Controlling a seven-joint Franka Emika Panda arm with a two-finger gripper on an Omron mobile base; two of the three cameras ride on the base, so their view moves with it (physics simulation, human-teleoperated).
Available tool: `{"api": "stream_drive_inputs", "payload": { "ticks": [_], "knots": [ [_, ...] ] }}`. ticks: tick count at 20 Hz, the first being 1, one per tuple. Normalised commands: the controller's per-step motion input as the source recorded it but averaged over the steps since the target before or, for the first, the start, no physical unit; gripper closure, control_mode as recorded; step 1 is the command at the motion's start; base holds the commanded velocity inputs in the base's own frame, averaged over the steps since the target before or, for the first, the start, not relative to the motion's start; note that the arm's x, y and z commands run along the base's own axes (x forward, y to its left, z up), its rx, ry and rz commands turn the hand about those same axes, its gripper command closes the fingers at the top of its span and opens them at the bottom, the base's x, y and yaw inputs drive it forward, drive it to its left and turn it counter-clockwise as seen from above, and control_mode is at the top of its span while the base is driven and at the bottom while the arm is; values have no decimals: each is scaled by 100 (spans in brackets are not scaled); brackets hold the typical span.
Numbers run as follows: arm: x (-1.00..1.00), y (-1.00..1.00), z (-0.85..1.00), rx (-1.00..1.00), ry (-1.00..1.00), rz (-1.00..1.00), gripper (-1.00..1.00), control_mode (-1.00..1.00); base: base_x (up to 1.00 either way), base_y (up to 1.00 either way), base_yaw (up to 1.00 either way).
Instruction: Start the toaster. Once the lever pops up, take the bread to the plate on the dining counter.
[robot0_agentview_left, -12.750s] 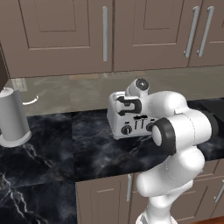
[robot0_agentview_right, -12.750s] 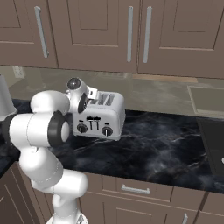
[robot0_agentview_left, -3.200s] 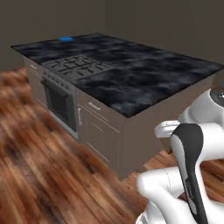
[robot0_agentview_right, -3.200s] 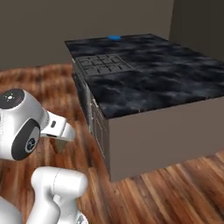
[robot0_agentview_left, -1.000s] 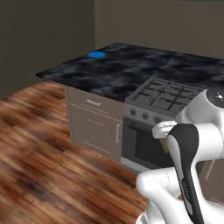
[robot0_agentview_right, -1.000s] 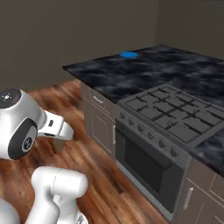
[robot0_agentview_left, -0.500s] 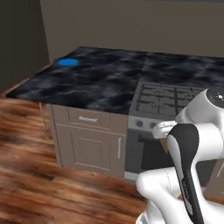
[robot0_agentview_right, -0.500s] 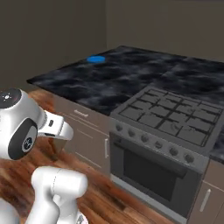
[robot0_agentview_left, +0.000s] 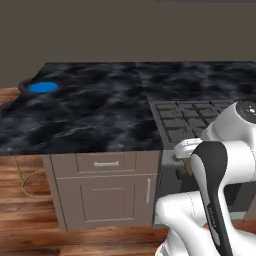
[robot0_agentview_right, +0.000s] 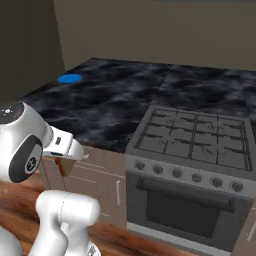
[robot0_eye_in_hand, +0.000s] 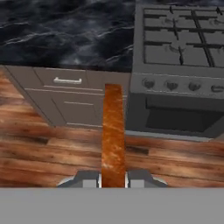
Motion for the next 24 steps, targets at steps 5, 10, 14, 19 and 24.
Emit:
{"api": "stream_drive_inputs", "payload": {
  "ticks": [5,10,14,19,24],
  "knots": [
    [0,0,0,0,0,0,100,100,78,100,-46],
    [0,0,0,0,0,0,100,100,37,100,-31],
    [0,0,0,0,0,0,100,100,2,100,-17],
    [0,0,0,0,0,0,100,100,0,100,-10],
    [0,0,0,0,0,0,100,100,0,100,-10]
  ]
}}
